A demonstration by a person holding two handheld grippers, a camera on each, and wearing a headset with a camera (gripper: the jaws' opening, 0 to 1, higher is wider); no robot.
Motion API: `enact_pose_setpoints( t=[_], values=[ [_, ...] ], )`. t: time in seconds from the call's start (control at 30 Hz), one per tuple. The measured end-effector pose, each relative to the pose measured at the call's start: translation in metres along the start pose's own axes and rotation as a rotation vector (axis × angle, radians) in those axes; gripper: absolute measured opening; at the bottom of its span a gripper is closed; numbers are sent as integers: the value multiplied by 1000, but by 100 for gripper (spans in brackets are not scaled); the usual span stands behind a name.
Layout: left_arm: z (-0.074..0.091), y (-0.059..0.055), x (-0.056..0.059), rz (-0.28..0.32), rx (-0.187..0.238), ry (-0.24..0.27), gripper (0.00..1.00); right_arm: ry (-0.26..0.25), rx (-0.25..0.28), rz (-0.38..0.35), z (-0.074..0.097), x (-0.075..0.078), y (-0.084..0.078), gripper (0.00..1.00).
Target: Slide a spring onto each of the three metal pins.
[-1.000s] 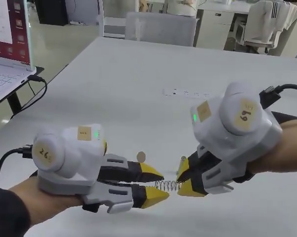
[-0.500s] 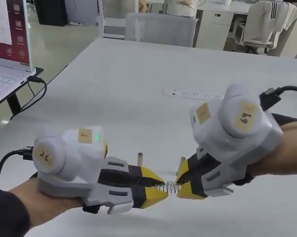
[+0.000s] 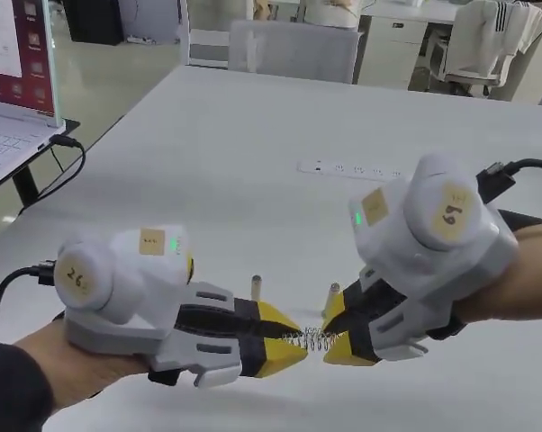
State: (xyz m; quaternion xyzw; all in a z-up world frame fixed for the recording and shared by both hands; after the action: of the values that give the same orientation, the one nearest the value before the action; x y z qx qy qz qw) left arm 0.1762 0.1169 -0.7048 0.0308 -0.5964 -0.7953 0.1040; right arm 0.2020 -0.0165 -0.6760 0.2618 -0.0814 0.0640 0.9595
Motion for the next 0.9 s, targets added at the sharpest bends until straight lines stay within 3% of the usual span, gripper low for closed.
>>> enact_pose_setpoints(
  t=[0.17, 0.4, 0.9],
  values=[
    [1, 3, 2, 9, 25, -15, 2, 7, 10, -7, -4, 0, -3, 12],
    [1, 3, 1, 9, 23, -11, 2, 10, 18, -8, -5, -1, -4, 10],
    [1, 2, 1, -4, 22, -14, 3, 6, 25, -30, 13, 1, 9, 9]
  ],
)
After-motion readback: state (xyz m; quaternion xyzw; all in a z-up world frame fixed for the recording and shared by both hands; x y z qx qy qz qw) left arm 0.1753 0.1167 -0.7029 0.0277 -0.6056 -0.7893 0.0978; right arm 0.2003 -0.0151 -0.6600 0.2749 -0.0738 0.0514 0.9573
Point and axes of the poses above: the centre of the closed fingertips' face, and the gripper's own axes: z roughly backward along the fingers, x roughly to its right, y roughly out of its top, the point moved 9 cm from there along z, roughly backward along the fingers, and after that the axes turned 8 degrees about -y, right-handed, at the moved point
